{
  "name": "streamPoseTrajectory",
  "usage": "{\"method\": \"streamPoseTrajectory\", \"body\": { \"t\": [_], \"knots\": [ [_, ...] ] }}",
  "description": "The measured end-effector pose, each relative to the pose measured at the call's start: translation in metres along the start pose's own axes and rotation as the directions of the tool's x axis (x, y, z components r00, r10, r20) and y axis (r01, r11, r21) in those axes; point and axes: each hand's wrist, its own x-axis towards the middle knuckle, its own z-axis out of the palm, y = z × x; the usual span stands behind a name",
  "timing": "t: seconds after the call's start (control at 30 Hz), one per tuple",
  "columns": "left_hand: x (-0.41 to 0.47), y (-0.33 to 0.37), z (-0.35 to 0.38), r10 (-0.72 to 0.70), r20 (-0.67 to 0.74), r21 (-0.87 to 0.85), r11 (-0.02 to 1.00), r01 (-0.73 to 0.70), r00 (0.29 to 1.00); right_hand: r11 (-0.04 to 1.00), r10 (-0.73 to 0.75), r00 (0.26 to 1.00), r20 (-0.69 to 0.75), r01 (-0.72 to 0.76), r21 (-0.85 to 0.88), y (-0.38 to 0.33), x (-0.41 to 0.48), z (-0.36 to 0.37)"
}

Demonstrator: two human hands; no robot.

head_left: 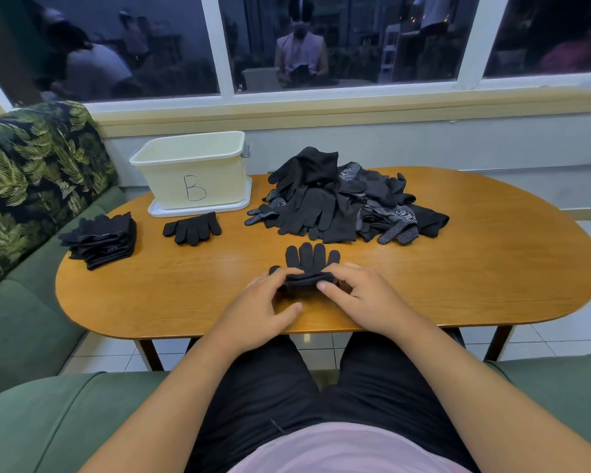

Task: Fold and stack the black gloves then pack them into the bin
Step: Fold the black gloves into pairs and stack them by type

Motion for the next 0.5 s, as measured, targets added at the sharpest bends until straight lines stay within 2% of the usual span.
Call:
{"method": "streamPoseTrajectory", "body": {
  "t": [0.13, 0.3, 0.4, 0.5],
  "knots": [
    [0.004, 0.000, 0.003, -0.090, -0.069, -0.186, 0.980, 0.076, 0.994, 0.990, 0.017, 1.000, -0.016, -0.015, 0.138, -0.003, -0.002, -0.001],
    [0.018, -0.004, 0.004, -0.184, -0.093, -0.214, 0.964, 0.161, 0.979, 0.959, 0.108, 0.993, -0.040, -0.093, 0.269, -0.004, 0.007, -0.002],
    [0.027, -0.005, 0.008, -0.248, -0.104, -0.217, 0.951, 0.222, 0.963, 0.937, 0.124, 0.992, 0.036, -0.129, 0.326, -0.005, 0.009, -0.008],
    [0.034, 0.000, 0.009, -0.279, -0.124, -0.219, 0.944, 0.248, 0.952, 0.949, 0.151, 0.987, 0.056, -0.161, 0.273, -0.003, 0.016, -0.007]
  ]
}}
